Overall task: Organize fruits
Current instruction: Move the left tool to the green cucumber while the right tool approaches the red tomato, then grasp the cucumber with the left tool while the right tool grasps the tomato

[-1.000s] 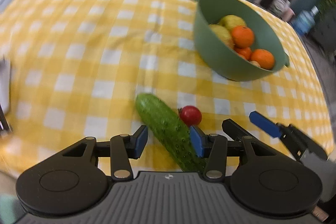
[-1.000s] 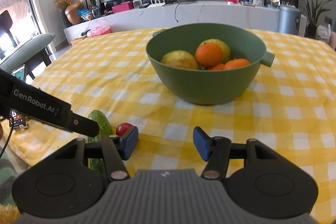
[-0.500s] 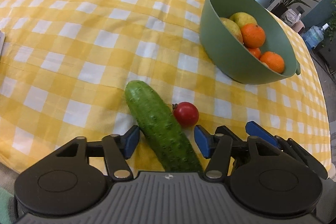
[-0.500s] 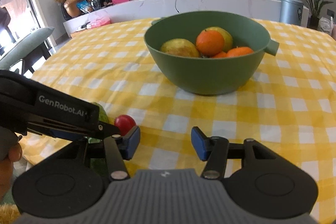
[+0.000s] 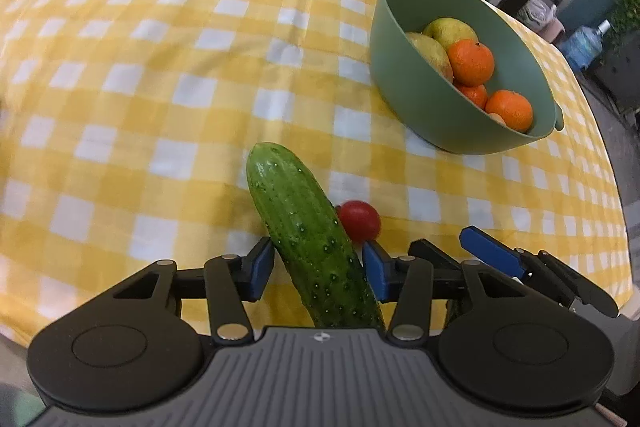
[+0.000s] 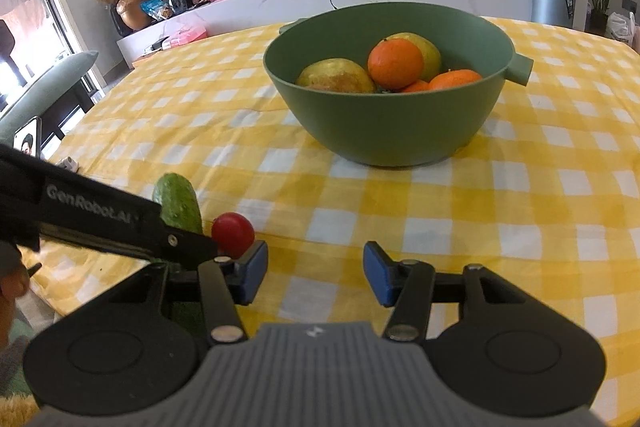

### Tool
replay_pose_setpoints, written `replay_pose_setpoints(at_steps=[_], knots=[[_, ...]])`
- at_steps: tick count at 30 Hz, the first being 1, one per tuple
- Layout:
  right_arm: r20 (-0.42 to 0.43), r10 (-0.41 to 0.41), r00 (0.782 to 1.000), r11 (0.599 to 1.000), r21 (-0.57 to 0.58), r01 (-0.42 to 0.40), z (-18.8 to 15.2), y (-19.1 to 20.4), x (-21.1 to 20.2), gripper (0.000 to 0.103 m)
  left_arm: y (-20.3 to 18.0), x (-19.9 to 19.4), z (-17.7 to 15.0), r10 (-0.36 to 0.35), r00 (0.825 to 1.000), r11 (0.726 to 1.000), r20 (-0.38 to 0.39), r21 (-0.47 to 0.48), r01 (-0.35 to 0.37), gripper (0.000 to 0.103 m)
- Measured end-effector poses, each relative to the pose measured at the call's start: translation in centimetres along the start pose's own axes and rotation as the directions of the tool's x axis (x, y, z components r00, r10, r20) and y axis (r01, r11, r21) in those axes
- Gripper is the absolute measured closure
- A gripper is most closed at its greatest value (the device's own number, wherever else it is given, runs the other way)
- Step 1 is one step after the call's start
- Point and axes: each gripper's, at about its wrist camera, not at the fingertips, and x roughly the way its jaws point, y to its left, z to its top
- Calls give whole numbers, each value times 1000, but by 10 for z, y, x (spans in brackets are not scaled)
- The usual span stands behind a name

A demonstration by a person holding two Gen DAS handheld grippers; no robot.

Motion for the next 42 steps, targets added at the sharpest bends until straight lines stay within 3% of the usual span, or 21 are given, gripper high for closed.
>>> replay_pose_setpoints(at_steps=[3, 7, 18, 26, 30, 33, 36, 42], knots=[[5, 13, 1000, 1000, -11, -13, 0, 2, 0, 52, 0, -4, 4, 18, 1000, 999, 6, 42, -19, 50], [19, 40, 999, 998, -47, -39, 0, 8, 0, 52, 8, -1, 6, -19, 1000, 999, -3, 47, 20, 51], [45, 107, 993, 967, -237, -93, 3, 38, 11, 60, 35, 7, 7, -90, 996, 993, -17, -82, 88, 49], [18, 119, 993, 964, -240, -112, 7, 40, 27, 70, 34, 9, 7, -79, 997, 994, -10, -77, 78, 49], [-7, 130, 991, 964, -234, -128, 6, 40, 29, 81, 31, 10, 6, -71, 998, 996, 2, -59, 71, 49], [-4, 124, 992, 966, -226, -122, 6, 39, 27, 81, 24, 9, 5, -61, 998, 998, 17, -21, 61, 50], [2, 61, 998, 976, -208, -59, 6, 35, 21, 81, 8, 7, 4, -45, 998, 996, 42, 75, 42, 53], [16, -73, 997, 994, -78, 74, 9, 5, 1, 81, -31, 10, 3, -85, 993, 960, 81, 275, 60, 62]])
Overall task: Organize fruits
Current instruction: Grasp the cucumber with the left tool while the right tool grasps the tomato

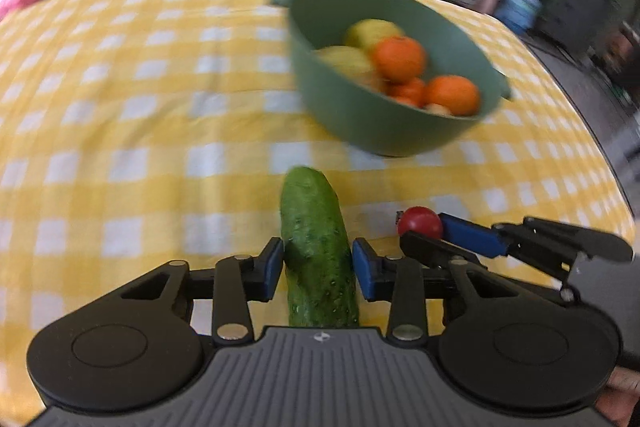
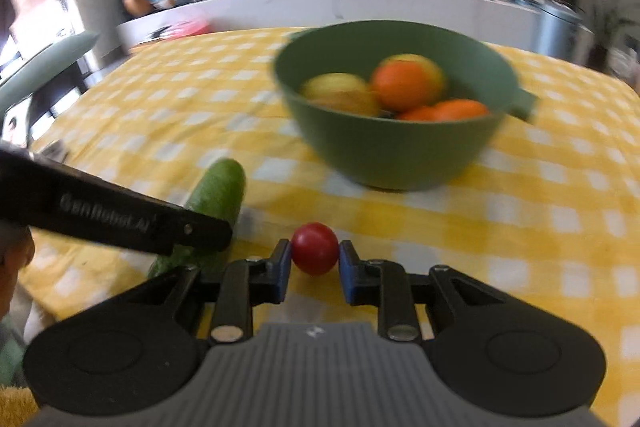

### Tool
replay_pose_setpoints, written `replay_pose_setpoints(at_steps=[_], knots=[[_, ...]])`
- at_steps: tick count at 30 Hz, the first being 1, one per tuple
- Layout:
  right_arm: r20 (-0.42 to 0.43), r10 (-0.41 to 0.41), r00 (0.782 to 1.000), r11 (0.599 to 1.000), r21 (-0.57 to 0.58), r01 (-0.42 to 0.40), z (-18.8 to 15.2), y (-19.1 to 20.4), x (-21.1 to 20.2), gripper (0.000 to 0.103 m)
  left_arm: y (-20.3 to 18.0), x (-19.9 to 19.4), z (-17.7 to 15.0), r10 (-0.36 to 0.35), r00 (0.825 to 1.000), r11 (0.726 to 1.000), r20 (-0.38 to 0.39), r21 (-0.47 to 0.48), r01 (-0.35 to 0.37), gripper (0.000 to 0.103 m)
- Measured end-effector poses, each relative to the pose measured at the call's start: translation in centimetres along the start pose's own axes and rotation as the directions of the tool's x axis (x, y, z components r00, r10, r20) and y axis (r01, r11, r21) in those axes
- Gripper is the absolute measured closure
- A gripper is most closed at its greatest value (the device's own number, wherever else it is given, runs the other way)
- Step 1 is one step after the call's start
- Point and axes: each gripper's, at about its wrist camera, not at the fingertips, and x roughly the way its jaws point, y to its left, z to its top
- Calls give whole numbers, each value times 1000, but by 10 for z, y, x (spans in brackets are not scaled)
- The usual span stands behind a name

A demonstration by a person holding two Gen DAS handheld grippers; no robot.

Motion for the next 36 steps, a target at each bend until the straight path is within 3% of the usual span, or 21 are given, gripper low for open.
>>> replay_pose_setpoints(at_steps=[4, 8, 14, 17, 23, 30, 36], knots=[[-37, -19, 999, 999, 49, 21, -1, -10, 5, 81, -14, 1, -3, 37, 999, 997, 17, 71, -38, 62], [-41, -24, 999, 999, 45, 26, -2, -11, 6, 80, -15, 0, -8, 43, 999, 996, 15, 73, -44, 59], [-40, -19, 999, 998, 63, 22, -3, -13, 8, 79, -6, -2, -15, 80, 995, 997, 58, -7, -80, 36], [-44, -11, 999, 997, 82, 15, -3, -16, 9, 79, -3, -4, -22, 81, 992, 996, 93, -56, -76, 36], [-42, 13, 999, 988, 153, -6, -2, -28, 8, 73, -18, -8, -28, 94, 987, 994, 134, 50, -102, 36], [-43, 32, 999, 981, 192, -24, -2, -35, 8, 72, -22, -5, -33, 116, 985, 989, 129, 74, -126, 36], [-43, 50, 998, 974, 222, -40, -2, -40, 8, 71, -36, 2, -39, 155, 979, 968, 130, 180, -177, 34]])
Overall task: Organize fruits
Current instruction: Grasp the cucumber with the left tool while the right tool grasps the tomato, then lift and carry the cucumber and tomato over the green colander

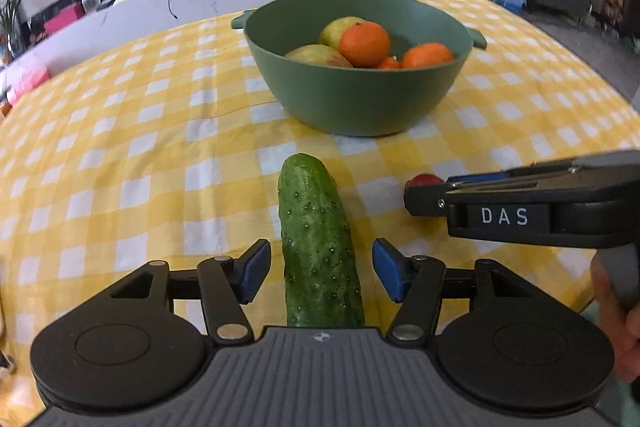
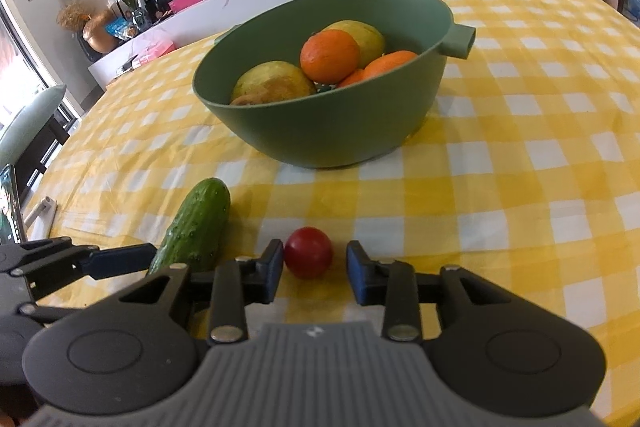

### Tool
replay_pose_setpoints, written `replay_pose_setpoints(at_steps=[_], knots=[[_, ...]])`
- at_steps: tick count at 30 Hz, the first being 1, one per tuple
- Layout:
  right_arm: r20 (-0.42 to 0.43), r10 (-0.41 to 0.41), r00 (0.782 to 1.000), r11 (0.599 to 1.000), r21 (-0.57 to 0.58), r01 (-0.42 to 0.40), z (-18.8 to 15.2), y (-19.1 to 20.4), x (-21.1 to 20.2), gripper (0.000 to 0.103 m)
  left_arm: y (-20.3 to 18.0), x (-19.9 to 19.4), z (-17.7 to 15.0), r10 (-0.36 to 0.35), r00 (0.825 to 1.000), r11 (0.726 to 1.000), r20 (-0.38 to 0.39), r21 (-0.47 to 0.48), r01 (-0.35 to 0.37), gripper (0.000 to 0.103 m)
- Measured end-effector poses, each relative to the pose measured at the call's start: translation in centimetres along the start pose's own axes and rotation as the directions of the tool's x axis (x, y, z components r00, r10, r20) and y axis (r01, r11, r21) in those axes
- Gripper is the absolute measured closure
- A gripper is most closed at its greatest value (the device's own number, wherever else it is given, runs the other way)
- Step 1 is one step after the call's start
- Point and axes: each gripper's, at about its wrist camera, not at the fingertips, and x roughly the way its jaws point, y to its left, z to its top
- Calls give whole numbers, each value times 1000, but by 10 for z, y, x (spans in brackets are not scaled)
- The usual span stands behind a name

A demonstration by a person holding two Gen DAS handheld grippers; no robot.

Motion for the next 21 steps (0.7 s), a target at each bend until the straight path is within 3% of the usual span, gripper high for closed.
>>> replay_pose_setpoints(at_steps=[3, 5, 10, 15, 18, 21], knots=[[-1, -7, 1000, 1000, -30, 7, -1, 4, 0, 69, -3, 6, 0, 18, 1000, 1000, -6, 17, -18, 36], [-2, -18, 1000, 998, -58, 18, -1, 8, 1, 69, -4, 9, -1, 34, 999, 999, -20, 20, -33, 48], [0, -39, 999, 995, -93, 39, -3, 14, 3, 69, -1, 10, -1, 7, 1000, 1000, -23, -3, -8, 57], [1, -65, 998, 989, -133, 64, -4, 20, 4, 70, -3, 9, -1, 12, 1000, 1000, -22, 7, -12, 58], [3, -76, 997, 988, -137, 76, -5, 20, 5, 78, -1, 9, -1, 4, 1000, 1000, -24, -7, -4, 59], [3, -73, 997, 989, -128, 72, -4, 18, 4, 79, 2, 9, 0, -7, 1000, 1000, -26, -31, 7, 59]])
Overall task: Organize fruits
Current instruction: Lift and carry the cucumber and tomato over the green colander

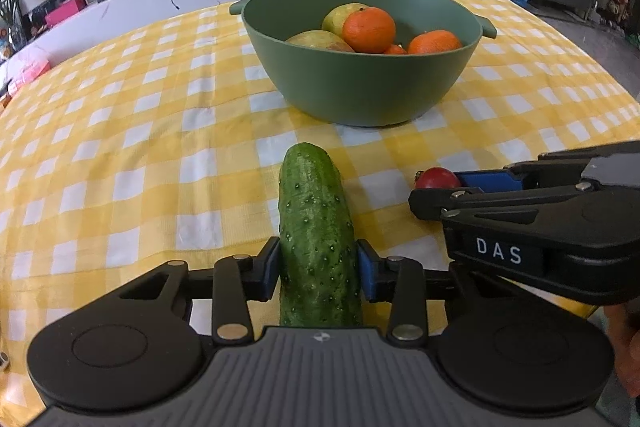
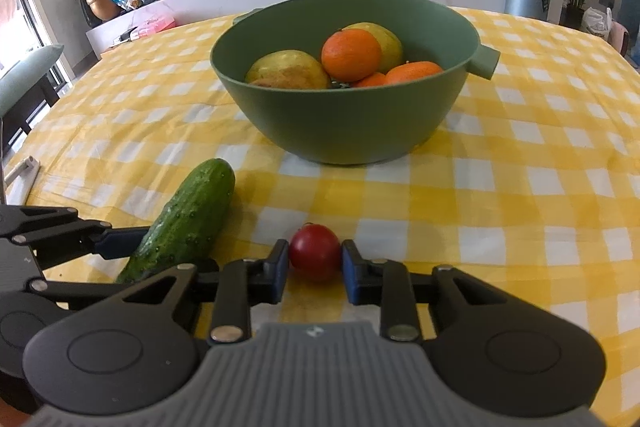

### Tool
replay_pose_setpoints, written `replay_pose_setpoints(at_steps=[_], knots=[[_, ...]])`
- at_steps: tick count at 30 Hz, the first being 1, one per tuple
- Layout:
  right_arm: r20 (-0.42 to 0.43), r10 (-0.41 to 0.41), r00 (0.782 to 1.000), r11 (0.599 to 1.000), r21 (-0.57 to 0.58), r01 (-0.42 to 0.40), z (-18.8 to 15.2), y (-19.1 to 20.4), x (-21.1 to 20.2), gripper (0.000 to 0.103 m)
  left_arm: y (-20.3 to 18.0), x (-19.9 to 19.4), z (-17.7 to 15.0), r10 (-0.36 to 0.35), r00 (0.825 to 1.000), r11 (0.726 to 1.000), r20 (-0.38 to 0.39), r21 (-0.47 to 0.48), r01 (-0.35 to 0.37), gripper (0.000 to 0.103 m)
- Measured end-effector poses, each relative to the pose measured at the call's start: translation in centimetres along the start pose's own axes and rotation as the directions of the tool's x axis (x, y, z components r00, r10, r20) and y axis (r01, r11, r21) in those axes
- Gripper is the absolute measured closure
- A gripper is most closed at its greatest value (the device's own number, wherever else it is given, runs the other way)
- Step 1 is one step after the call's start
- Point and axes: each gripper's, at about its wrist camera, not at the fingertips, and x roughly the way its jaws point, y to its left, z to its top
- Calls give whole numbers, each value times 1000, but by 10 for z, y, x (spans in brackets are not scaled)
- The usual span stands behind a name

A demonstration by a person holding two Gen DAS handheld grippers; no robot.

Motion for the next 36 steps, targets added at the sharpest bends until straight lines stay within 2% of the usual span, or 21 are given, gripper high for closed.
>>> replay_pose_setpoints(at_steps=[7, 13, 18, 24, 29, 33, 36], knots=[[4, 15, 1000, 999, 35, -15, 1, -5, -1, 80, 8, -2, 1, -33, 999, 997, -1, -63, 32, 60], [42, 19, 999, 998, 51, -21, 2, -7, -9, 80, 17, -8, 3, -67, 998, 990, 18, -124, 69, 60], [74, 16, 997, 999, 48, -19, 3, -8, -17, 80, 23, -18, 7, -93, 994, 981, 50, -164, 100, 60], [130, 10, 991, 999, 30, -14, 6, -8, -34, 80, 24, -38, 16, -121, 987, 978, 106, -159, 137, 60], [207, 17, 978, 1000, 19, -22, 10, -11, -57, 80, 25, -56, 29, -138, 979, 977, 150, -144, 160, 60], [271, 51, 961, 998, 30, -61, 16, -15, -75, 80, 27, -63, 44, -146, 977, 976, 157, -136, 168, 60], [312, 48, 949, 998, 29, -60, 22, -19, -84, 80, 30, -65, 54, -146, 975, 977, 167, -134, 169, 60]])
